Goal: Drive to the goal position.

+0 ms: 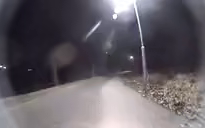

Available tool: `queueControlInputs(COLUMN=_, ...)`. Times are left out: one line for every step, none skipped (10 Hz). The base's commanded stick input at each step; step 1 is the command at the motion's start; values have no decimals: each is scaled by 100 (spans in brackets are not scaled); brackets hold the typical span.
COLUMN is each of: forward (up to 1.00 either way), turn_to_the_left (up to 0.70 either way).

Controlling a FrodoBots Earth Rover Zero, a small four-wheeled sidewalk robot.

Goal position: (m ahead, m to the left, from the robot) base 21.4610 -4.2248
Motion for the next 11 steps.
queueControlInputs(forward=100, turn_to_the_left=0)
queueControlInputs(forward=100, turn_to_the_left=0)
queueControlInputs(forward=100, turn_to_the_left=0)
queueControlInputs(forward=100, turn_to_the_left=0)
queueControlInputs(forward=100, turn_to_the_left=0)
queueControlInputs(forward=100, turn_to_the_left=0)
queueControlInputs(forward=100, turn_to_the_left=0)
queueControlInputs(forward=100, turn_to_the_left=0)
queueControlInputs(forward=100, turn_to_the_left=0)
queueControlInputs(forward=100, turn_to_the_left=0)
queueControlInputs(forward=100, turn_to_the_left=0)
